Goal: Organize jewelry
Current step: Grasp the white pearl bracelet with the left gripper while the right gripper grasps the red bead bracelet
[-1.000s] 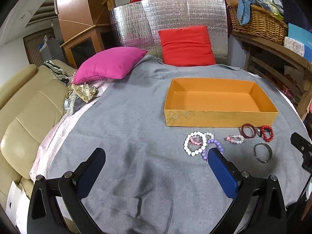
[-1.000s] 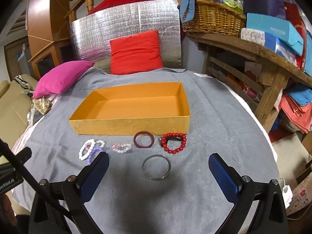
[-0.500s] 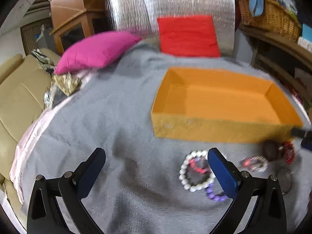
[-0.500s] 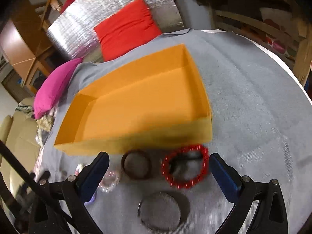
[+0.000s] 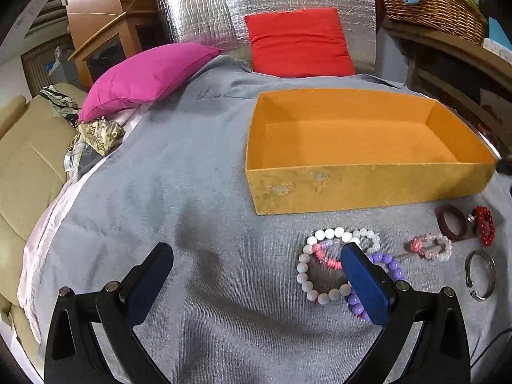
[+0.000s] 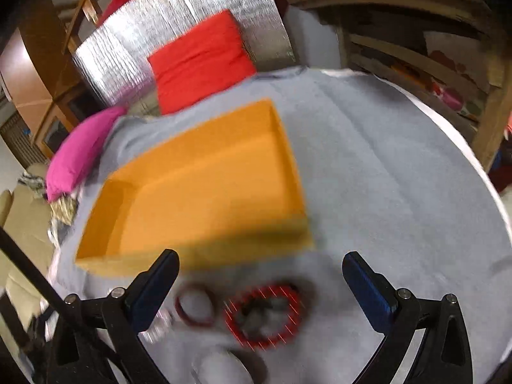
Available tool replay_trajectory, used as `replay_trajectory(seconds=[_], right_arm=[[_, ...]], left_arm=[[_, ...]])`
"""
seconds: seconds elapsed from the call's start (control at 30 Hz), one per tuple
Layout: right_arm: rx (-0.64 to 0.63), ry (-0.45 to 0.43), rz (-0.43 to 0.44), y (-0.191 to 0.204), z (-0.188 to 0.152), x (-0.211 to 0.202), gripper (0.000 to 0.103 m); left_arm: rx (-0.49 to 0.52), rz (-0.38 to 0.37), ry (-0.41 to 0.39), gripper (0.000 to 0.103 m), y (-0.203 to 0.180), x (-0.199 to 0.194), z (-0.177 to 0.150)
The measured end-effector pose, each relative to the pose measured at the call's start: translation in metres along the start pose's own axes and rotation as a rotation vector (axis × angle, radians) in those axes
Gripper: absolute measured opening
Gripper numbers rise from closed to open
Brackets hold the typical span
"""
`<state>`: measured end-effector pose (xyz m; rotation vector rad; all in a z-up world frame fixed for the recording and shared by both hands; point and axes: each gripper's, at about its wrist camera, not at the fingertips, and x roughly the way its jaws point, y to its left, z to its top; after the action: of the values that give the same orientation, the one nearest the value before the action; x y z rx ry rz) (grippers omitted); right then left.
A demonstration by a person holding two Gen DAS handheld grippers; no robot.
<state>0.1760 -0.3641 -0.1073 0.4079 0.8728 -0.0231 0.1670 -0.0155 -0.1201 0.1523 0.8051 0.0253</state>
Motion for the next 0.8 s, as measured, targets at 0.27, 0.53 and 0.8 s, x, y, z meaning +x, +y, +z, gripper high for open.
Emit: replay_trajectory(seconds=[0.27,0.53,0.8], right_arm=[[0.113,0.147,0.034,-0.042,-0.019,0.017,0.054],[0.025,0.153,-0.002,-0.008,-0.028,0.033,0.013],[-0.057,0.07,-0.09,0.011,-0.029,0.006,0.01]], left_arm=[[-0.029,-0.111,0.048,0.103,0.01,0.004,0.001],[0.005,-0.172,0.099,0.103,0.024,0.015,-0.006],[0.043,-0.333,0.098,0.103,0.012,0.007,-0.008]])
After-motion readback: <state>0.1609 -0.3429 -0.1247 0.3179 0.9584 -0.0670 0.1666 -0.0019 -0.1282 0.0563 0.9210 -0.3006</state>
